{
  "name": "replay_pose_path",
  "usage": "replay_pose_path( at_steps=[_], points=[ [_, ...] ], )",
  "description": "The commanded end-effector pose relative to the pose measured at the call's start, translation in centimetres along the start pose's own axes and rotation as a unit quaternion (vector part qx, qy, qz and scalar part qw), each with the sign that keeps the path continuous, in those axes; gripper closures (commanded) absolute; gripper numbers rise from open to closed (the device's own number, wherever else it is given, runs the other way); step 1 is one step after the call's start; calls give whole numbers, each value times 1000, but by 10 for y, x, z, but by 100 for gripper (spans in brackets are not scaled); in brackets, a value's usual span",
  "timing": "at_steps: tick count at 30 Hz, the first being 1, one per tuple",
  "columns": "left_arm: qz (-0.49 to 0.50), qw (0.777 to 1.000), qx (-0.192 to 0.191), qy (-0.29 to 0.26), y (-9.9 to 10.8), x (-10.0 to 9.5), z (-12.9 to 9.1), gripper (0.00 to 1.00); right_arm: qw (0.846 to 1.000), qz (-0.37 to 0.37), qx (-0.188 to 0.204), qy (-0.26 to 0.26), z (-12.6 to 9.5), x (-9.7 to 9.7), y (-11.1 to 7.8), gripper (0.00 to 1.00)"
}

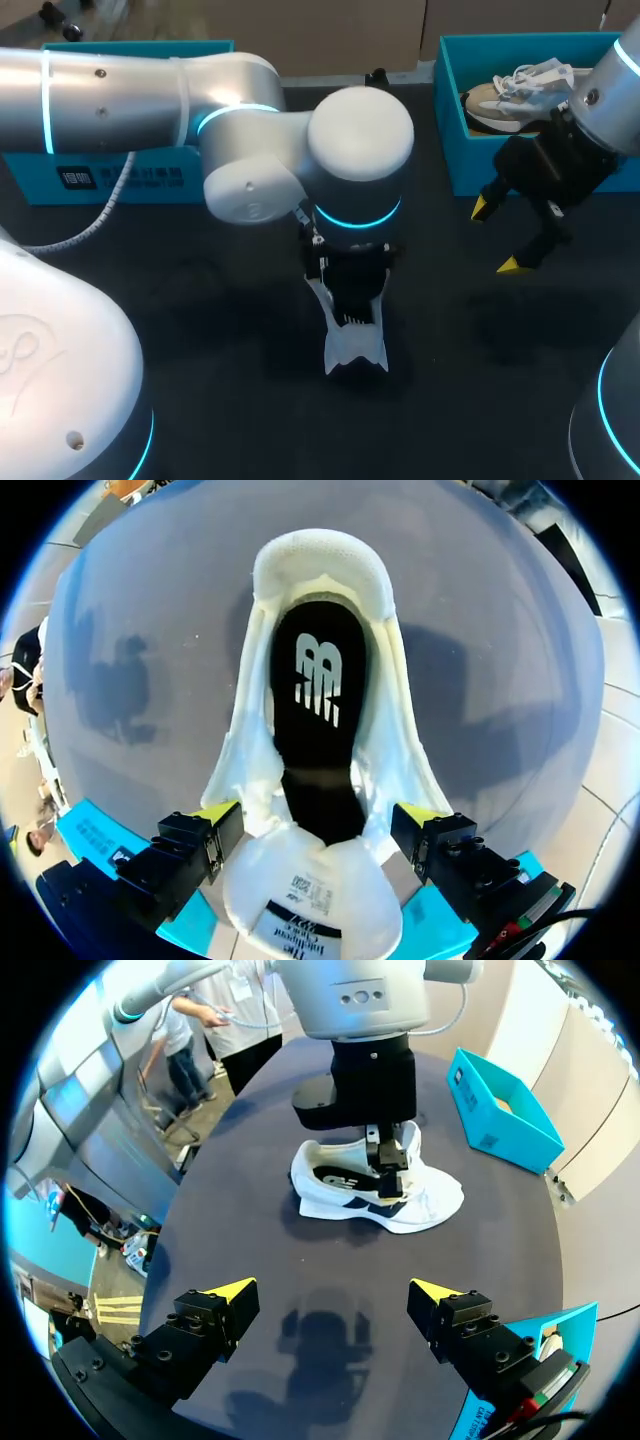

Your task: Take the shoe out of the shoebox, open the shoe tongue, remove and reinsert the insole, then place the shoe into the shoebox

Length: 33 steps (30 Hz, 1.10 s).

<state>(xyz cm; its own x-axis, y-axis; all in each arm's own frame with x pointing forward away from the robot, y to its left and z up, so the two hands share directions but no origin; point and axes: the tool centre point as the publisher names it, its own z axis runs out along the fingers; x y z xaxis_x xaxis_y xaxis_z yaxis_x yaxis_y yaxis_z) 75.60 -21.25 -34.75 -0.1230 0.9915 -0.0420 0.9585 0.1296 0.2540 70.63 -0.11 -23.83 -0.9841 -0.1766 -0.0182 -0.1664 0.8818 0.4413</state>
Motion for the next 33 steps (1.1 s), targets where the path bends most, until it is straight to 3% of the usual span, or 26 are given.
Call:
replay_pose_path(
  at_steps=[1, 16, 26, 27, 28, 33],
  points=[
    [4, 1000, 10, 2, 11, 0, -4, 0, 1000, 0, 2, 0, 1, 0, 0, 0],
    [21, 1000, 3, 0, 32, 3, -16, 0, 1000, 0, 2, 0, 1, 0, 0, 0],
    [15, 1000, -7, 1, 59, 9, -24, 0, 1000, 0, 2, 0, 1, 0, 0, 0],
    [16, 1000, -8, 2, 62, 7, -24, 9, 1000, 0, 2, 0, 1, 0, 0, 0],
    [16, 1000, -8, 2, 64, 6, -23, 27, 1000, 0, 2, 0, 1, 0, 0, 0],
    [21, 1000, 1, 1, 68, 0, -20, 53, 1000, 0, 2, 0, 1, 0, 0, 0]
  ],
)
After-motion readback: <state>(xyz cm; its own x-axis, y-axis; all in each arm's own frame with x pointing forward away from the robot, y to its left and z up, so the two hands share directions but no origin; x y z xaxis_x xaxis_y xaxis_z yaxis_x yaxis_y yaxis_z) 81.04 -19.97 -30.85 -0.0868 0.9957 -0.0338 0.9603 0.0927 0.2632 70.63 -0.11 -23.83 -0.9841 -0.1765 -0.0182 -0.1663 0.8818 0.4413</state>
